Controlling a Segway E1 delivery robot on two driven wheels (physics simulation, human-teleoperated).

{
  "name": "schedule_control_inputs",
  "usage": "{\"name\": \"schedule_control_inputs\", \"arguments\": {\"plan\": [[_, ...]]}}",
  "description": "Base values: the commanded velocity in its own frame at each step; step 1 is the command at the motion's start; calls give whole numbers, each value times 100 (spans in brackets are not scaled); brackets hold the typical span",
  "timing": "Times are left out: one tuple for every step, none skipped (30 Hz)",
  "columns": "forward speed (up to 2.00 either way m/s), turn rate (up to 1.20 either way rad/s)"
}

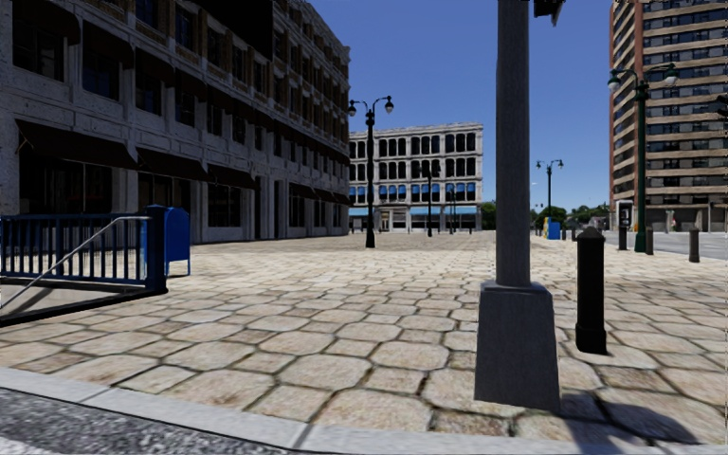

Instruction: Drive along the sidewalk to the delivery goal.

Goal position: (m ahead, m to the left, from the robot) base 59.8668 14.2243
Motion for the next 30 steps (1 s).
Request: {"name": "schedule_control_inputs", "arguments": {"plan": [[200,47],[200,43],[200,25],[200,0],[200,0],[200,0],[200,0],[200,0],[196,0],[196,0],[189,0],[172,0],[164,0],[164,0],[153,0],[143,0],[138,0],[138,0],[136,0],[136,0],[136,0],[136,0],[136,0],[136,0],[136,0],[136,0],[136,0],[136,0],[136,0],[136,0]]}}
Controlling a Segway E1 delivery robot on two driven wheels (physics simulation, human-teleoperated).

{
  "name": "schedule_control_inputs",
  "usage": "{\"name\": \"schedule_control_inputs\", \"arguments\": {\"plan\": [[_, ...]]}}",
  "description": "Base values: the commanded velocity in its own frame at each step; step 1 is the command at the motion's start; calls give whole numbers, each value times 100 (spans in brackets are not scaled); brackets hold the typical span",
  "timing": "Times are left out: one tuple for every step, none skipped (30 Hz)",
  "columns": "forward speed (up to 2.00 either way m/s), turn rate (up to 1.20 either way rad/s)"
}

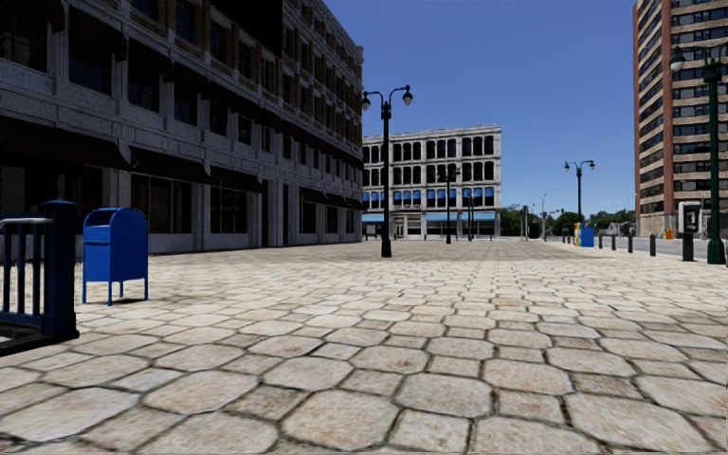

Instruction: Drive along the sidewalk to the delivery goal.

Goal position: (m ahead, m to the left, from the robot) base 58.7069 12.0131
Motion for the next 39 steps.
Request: {"name": "schedule_control_inputs", "arguments": {"plan": [[136,0],[136,0],[136,0],[136,-17],[136,-32],[136,-32],[136,-36],[136,-38],[136,-39],[136,-39],[136,-39],[137,-39],[137,-39],[137,-39],[137,-39],[137,-39],[140,-40],[200,-40],[200,-40],[200,-41],[200,-41],[200,-41],[200,-41],[200,-41],[200,-41],[200,-41],[200,-41],[200,-41],[200,-41],[200,-41],[200,-41],[200,-41],[200,-41],[200,-41],[200,-41],[200,-41],[200,-41],[200,-41],[200,-41]]}}
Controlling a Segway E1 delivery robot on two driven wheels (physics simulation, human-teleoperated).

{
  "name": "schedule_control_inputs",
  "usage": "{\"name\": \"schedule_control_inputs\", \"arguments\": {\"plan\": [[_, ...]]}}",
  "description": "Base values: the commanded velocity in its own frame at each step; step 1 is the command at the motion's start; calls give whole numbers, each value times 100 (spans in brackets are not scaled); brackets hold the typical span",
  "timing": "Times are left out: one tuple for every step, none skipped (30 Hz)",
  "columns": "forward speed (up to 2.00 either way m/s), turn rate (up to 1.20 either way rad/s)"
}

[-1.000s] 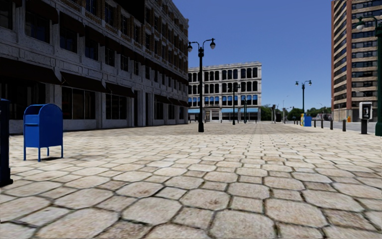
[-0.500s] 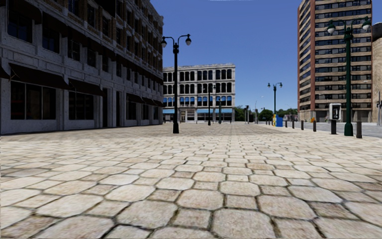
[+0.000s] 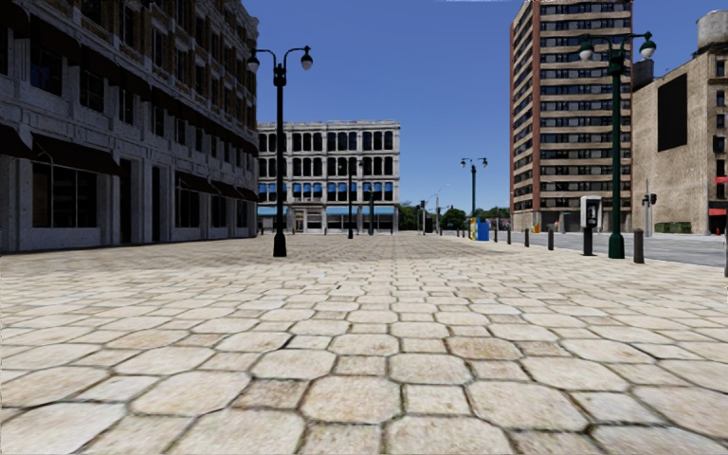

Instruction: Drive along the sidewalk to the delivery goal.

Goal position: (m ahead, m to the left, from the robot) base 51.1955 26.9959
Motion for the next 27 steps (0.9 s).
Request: {"name": "schedule_control_inputs", "arguments": {"plan": [[200,-41],[200,-41],[200,-41],[200,-41],[200,-41],[200,-41],[200,-32],[200,-32],[200,-27],[200,-26],[200,-25],[200,-25],[200,-24],[200,-3],[200,0],[200,0],[200,0],[200,0],[200,0],[200,0],[200,0],[200,0],[200,0],[200,0],[200,0],[200,0],[200,0]]}}
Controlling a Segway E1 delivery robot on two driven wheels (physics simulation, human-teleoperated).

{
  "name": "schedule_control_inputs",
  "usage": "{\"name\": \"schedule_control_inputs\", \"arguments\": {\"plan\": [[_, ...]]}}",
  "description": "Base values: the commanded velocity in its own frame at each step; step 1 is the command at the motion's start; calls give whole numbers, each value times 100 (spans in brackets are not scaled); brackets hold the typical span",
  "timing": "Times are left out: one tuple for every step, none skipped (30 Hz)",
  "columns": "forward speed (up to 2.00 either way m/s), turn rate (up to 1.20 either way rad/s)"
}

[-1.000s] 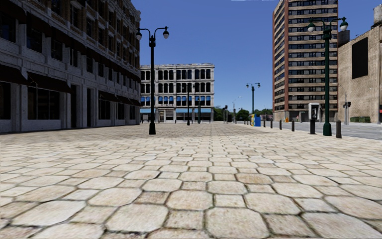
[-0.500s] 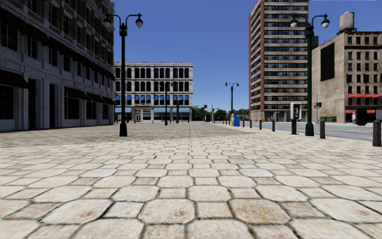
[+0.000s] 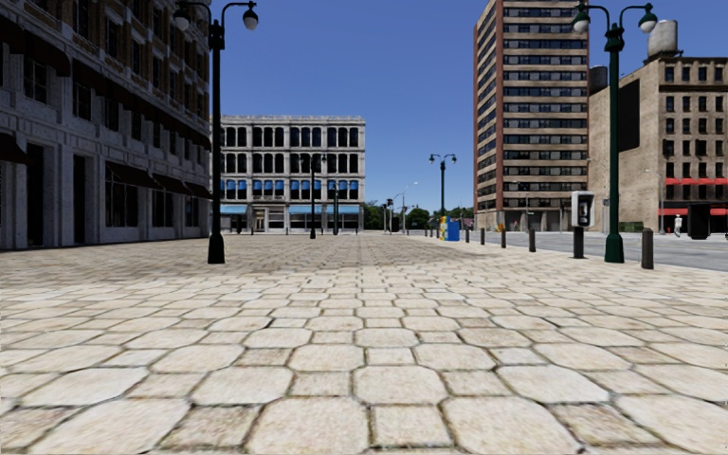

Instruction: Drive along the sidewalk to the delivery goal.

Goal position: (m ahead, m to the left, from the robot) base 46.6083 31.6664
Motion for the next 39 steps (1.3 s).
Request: {"name": "schedule_control_inputs", "arguments": {"plan": [[200,0],[200,0],[200,0],[200,0],[200,0],[200,0],[200,0],[200,0],[200,0],[200,0],[200,0],[200,0],[200,0],[200,0],[200,0],[200,0],[200,0],[200,0],[200,0],[200,0],[200,0],[200,0],[200,0],[200,0],[200,0],[200,0],[200,0],[200,0],[200,0],[200,0],[200,0],[200,0],[200,0],[200,0],[200,0],[200,0],[200,0],[200,0],[200,0]]}}
